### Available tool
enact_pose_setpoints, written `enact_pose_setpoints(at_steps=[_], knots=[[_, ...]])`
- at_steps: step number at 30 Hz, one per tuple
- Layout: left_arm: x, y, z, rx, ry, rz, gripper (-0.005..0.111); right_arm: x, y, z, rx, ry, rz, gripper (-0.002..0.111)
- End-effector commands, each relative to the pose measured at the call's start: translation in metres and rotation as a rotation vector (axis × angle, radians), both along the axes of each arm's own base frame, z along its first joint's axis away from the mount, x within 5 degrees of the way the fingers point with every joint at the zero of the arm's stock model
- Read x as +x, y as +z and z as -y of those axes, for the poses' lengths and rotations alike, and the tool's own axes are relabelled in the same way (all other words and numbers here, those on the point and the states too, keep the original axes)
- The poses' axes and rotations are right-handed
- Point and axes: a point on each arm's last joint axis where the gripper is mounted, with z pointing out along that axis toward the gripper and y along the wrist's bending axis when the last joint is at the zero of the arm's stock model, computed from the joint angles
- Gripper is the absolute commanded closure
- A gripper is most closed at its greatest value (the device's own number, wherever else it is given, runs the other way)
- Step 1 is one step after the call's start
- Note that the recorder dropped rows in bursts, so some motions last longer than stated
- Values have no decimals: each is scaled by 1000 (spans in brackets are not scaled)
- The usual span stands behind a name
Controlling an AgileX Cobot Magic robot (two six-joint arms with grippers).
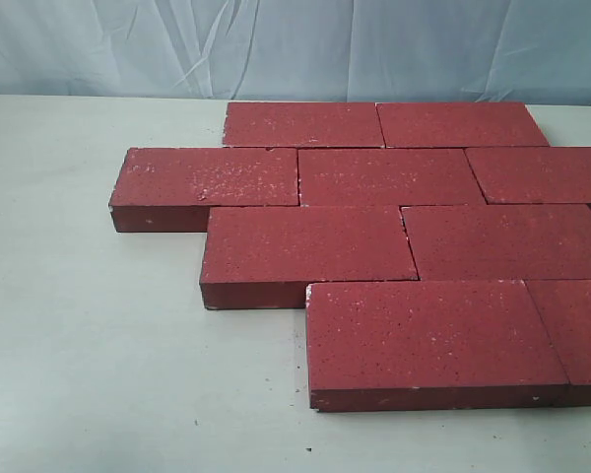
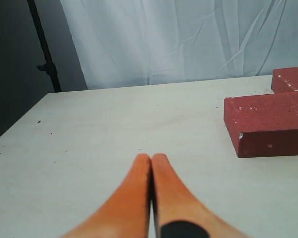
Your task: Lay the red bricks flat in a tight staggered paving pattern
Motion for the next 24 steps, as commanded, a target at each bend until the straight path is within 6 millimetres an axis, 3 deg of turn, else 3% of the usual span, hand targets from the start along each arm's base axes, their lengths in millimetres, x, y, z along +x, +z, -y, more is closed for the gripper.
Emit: enact_pose_setpoints(at_steps=[1,24], knots=[[0,-1,0,-2,2,6,107,-1,-8,0,28,-6,-17,109],[0,-1,0,-2,2,6,107,-3,-20,0,19,-8,-155,109]])
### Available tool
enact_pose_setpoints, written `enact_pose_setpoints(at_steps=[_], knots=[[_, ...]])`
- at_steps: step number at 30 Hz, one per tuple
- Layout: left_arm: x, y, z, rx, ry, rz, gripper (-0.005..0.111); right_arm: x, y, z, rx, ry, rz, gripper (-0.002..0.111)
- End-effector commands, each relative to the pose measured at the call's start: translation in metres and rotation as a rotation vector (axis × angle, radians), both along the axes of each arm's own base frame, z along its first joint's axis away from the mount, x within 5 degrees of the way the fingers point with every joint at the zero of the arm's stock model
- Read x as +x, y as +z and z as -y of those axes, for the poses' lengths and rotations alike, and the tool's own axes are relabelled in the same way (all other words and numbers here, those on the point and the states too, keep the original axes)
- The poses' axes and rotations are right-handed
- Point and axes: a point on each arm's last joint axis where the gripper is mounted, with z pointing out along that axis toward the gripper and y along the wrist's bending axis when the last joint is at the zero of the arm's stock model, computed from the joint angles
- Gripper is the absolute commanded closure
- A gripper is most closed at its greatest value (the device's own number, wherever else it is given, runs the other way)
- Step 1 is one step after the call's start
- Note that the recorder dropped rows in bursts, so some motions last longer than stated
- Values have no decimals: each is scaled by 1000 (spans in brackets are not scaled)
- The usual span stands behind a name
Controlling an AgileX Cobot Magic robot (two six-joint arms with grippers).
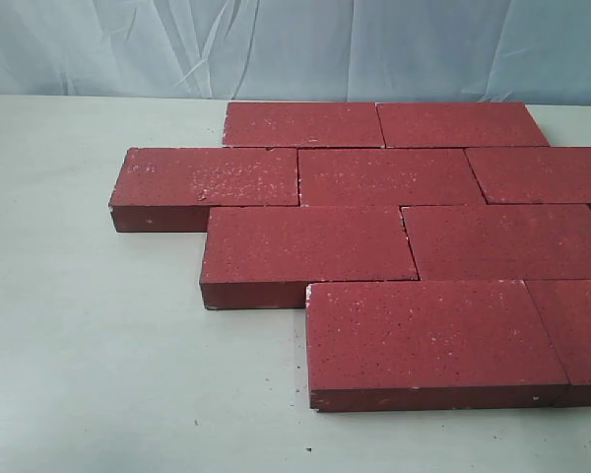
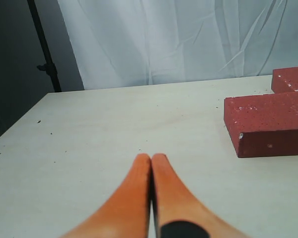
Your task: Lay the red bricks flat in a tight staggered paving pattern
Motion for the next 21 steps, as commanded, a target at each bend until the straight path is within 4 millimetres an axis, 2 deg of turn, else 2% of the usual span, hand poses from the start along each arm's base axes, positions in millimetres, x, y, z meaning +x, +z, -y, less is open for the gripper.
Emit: enact_pose_setpoints(at_steps=[1,21], knots=[[0,-1,0,-2,2,6,107,0,0,1,-8,-6,6,109],[0,-1,0,-2,2,4,107,0,0,0,4,-5,6,109]])
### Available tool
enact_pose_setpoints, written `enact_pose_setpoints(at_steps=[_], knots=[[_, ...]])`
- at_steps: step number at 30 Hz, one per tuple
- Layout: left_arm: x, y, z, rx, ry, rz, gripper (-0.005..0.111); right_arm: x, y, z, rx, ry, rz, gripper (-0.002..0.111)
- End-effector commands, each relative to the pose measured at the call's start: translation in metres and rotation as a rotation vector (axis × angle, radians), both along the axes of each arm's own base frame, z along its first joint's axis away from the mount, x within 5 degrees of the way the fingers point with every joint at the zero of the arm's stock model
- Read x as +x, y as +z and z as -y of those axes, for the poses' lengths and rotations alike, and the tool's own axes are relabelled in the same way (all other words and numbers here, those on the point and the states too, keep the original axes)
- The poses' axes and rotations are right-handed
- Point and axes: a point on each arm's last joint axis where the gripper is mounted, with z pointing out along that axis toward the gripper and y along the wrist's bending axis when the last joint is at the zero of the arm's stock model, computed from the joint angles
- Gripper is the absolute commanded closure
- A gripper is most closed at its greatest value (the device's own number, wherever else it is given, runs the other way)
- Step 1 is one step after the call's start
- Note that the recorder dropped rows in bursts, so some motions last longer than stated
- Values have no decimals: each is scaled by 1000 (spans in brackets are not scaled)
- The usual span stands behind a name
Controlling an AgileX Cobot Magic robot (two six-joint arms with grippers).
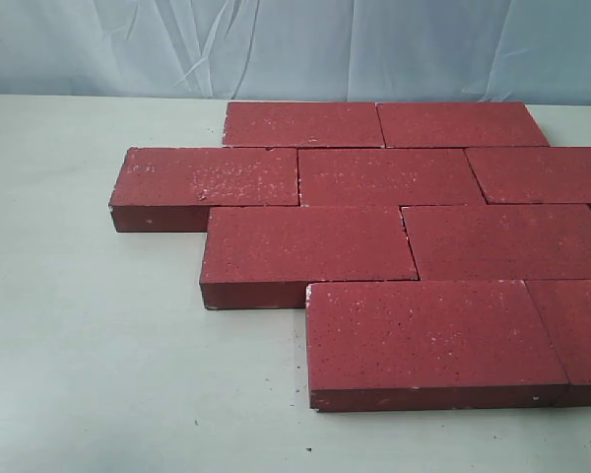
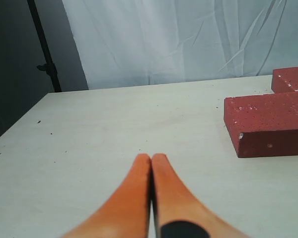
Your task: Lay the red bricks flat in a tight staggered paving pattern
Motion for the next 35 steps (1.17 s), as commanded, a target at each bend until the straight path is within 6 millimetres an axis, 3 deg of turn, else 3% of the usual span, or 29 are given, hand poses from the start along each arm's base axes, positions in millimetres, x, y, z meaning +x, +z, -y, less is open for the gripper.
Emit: enact_pose_setpoints(at_steps=[1,35], knots=[[0,-1,0,-2,2,4,107,0,0,0,2,-5,12,109],[0,-1,0,-2,2,4,107,0,0,0,18,-4,12,109]])
